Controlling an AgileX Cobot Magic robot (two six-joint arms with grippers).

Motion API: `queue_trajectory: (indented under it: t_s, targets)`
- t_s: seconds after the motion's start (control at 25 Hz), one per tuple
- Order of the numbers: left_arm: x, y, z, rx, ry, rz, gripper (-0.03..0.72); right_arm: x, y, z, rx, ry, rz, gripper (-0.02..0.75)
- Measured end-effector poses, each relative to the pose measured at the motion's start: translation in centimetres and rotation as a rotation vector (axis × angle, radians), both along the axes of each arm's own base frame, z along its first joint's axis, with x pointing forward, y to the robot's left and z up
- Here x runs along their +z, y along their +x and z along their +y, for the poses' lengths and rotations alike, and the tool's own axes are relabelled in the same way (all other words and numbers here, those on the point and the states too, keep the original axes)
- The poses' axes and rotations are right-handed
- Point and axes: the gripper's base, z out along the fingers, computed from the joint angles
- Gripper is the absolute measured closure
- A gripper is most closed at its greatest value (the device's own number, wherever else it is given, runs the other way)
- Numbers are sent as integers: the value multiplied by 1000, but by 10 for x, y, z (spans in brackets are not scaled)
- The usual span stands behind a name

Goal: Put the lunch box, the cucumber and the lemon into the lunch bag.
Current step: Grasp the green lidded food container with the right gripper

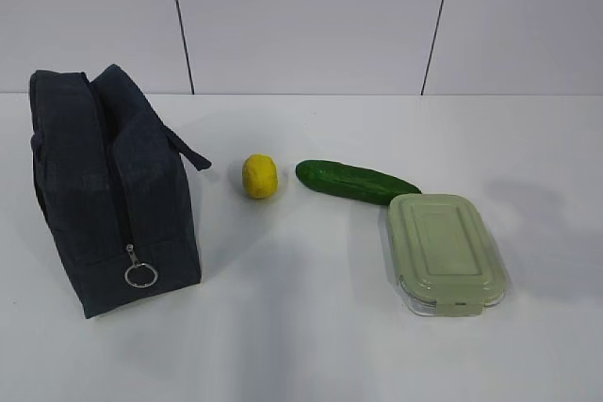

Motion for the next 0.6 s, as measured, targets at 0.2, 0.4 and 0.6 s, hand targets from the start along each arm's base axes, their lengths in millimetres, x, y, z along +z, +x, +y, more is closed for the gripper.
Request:
queue_trajectory:
  t_s: [0.2, 0.4, 0.6]
  targets:
    - [0, 0, 0, 0, 0, 0, 447, -7, 30, 6, 36, 2, 61, 251]
    - [0, 0, 0, 0, 0, 0, 447, 0, 66, 12, 88, 0, 78, 251]
    - [0, 0, 0, 0, 0, 0, 447, 3, 103, 19, 157, 0, 83, 251]
